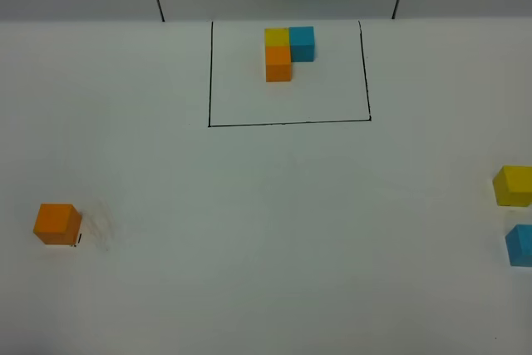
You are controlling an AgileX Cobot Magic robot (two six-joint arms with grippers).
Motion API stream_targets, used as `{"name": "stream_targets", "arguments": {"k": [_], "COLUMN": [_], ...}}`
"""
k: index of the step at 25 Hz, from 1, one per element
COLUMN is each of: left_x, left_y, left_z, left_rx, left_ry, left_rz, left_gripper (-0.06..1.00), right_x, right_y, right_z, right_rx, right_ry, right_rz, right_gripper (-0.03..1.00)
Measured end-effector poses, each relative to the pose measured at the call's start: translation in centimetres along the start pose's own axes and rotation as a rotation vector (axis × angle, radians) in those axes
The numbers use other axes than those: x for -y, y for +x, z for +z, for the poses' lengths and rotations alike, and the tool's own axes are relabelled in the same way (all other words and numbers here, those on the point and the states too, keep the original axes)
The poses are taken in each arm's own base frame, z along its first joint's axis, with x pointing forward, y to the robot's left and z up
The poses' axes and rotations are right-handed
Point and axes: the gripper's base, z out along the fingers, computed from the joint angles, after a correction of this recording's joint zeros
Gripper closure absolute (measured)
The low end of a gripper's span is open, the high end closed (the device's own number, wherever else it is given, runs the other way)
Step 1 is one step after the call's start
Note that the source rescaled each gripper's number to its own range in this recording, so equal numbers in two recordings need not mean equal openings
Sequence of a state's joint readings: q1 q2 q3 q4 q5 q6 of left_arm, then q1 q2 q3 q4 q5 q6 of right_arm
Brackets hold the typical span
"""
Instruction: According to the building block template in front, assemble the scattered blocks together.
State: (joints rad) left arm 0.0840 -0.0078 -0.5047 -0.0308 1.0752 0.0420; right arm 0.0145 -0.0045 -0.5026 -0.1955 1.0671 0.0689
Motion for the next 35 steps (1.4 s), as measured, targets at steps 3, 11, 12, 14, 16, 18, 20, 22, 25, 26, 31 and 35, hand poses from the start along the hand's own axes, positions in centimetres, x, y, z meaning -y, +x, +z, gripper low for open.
{"name": "stream_targets", "arguments": {"k": [3,11,12,14,16,18,20,22,25,26,31,35], "left_x": [0.0,0.0,0.0,0.0,0.0,0.0,0.0,0.0,0.0,0.0,0.0,0.0], "left_y": [0.0,0.0,0.0,0.0,0.0,0.0,0.0,0.0,0.0,0.0,0.0,0.0], "left_z": [0.0,0.0,0.0,0.0,0.0,0.0,0.0,0.0,0.0,0.0,0.0,0.0], "left_rx": [0.0,0.0,0.0,0.0,0.0,0.0,0.0,0.0,0.0,0.0,0.0,0.0], "left_ry": [0.0,0.0,0.0,0.0,0.0,0.0,0.0,0.0,0.0,0.0,0.0,0.0], "left_rz": [0.0,0.0,0.0,0.0,0.0,0.0,0.0,0.0,0.0,0.0,0.0,0.0], "left_gripper": [0.94,0.94,0.94,0.94,0.94,0.94,0.94,0.92,0.83,0.78,0.45,0.18], "right_x": [0.0,0.0,0.0,0.0,0.0,0.0,0.0,0.0,0.0,0.0,0.0,0.0], "right_y": [0.0,0.0,0.0,0.0,0.0,0.0,0.0,0.0,0.0,0.0,0.0,0.0], "right_z": [0.0,0.0,0.0,0.0,0.0,0.0,0.0,0.0,0.0,0.0,0.0,0.0], "right_rx": [0.0,0.0,0.0,0.0,0.0,0.0,0.0,0.0,0.0,0.0,0.0,0.0], "right_ry": [0.0,0.0,0.0,0.0,0.0,0.0,0.0,0.0,0.0,0.0,0.0,0.0], "right_rz": [0.0,0.0,0.0,0.0,0.0,0.0,0.0,0.0,0.0,0.0,0.0,0.0], "right_gripper": [0.97,0.97,0.97,0.97,0.97,0.97,0.97,0.97,0.97,0.97,0.97,0.97]}}
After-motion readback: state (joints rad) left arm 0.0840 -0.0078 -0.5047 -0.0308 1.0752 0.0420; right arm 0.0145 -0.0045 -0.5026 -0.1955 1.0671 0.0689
